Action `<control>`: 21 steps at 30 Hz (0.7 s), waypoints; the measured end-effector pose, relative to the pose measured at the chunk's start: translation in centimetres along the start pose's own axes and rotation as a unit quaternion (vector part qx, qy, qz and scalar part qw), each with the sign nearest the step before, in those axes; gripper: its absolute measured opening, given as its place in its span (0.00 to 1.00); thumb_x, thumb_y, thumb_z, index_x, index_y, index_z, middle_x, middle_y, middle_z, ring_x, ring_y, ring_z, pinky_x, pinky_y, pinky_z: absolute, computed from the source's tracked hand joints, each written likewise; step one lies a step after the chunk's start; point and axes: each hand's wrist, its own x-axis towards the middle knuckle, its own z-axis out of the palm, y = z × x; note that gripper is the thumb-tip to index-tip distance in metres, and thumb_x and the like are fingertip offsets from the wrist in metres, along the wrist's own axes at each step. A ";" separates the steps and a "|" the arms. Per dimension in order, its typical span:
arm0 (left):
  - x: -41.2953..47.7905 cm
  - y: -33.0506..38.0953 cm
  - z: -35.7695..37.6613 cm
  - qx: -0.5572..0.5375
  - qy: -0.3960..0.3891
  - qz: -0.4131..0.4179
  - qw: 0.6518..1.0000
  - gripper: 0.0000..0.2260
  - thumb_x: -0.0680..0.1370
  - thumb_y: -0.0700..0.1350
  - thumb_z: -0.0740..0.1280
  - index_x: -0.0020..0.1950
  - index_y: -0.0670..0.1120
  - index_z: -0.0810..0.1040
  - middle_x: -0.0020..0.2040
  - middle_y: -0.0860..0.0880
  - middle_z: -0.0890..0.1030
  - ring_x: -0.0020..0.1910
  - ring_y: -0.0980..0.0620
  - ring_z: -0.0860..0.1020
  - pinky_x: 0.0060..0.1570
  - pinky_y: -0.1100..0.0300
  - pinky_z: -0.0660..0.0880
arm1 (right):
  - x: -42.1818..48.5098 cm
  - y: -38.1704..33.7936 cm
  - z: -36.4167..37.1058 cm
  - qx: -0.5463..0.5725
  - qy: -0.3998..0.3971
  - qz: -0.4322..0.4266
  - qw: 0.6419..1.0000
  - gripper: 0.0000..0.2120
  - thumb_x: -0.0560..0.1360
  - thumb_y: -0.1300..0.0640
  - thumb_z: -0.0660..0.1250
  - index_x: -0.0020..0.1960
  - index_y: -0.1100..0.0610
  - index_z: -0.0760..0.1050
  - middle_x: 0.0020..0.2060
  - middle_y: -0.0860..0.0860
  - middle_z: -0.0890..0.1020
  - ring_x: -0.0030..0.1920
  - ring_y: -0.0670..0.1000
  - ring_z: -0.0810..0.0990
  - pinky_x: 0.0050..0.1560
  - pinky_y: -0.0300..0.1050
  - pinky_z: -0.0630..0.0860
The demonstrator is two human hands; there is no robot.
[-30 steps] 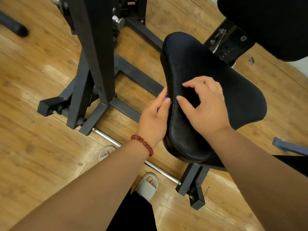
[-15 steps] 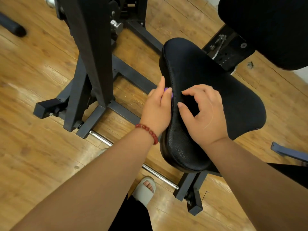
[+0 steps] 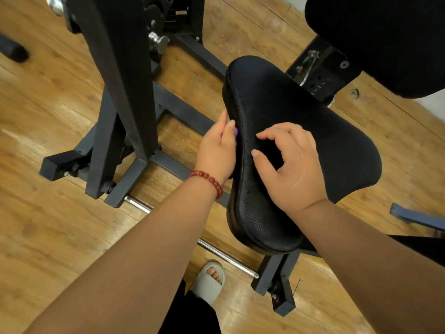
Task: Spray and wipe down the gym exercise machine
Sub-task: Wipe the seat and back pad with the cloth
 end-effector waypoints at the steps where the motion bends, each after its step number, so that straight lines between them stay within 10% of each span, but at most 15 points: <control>1: 0.2 0.0 0.1 -0.009 0.005 -0.007 1.000 0.20 0.85 0.51 0.52 0.77 0.56 0.62 0.61 0.53 0.78 0.54 0.55 0.76 0.52 0.61 0.72 | 0.0 0.0 0.0 0.000 0.002 0.001 1.000 0.16 0.77 0.45 0.60 0.59 0.51 0.76 0.56 0.46 0.75 0.59 0.46 0.69 0.60 0.42 0.65; 6: -3.0 -1.7 -0.1 -0.028 0.020 0.023 0.999 0.10 0.83 0.52 0.59 0.64 0.55 0.69 0.54 0.60 0.76 0.47 0.71 0.74 0.44 0.76 0.69 | 0.0 0.0 0.0 -0.001 -0.001 0.001 1.000 0.16 0.76 0.45 0.60 0.59 0.51 0.76 0.55 0.46 0.75 0.58 0.45 0.69 0.59 0.39 0.63; 13: 0.3 -0.7 0.3 -0.032 0.048 -0.018 0.998 0.09 0.83 0.54 0.58 0.49 0.50 0.69 0.39 0.54 0.73 0.35 0.59 0.71 0.35 0.63 0.70 | 0.0 0.1 0.0 0.005 -0.005 0.003 1.000 0.16 0.77 0.45 0.60 0.60 0.51 0.76 0.56 0.45 0.75 0.60 0.45 0.69 0.61 0.42 0.64; 21: 0.2 -1.0 0.5 -0.022 0.062 0.006 0.998 0.09 0.83 0.52 0.57 0.47 0.49 0.68 0.38 0.54 0.72 0.33 0.61 0.69 0.28 0.73 0.66 | 0.0 0.0 0.0 0.011 0.001 0.001 1.000 0.16 0.77 0.46 0.60 0.59 0.52 0.77 0.56 0.46 0.76 0.59 0.46 0.70 0.60 0.42 0.65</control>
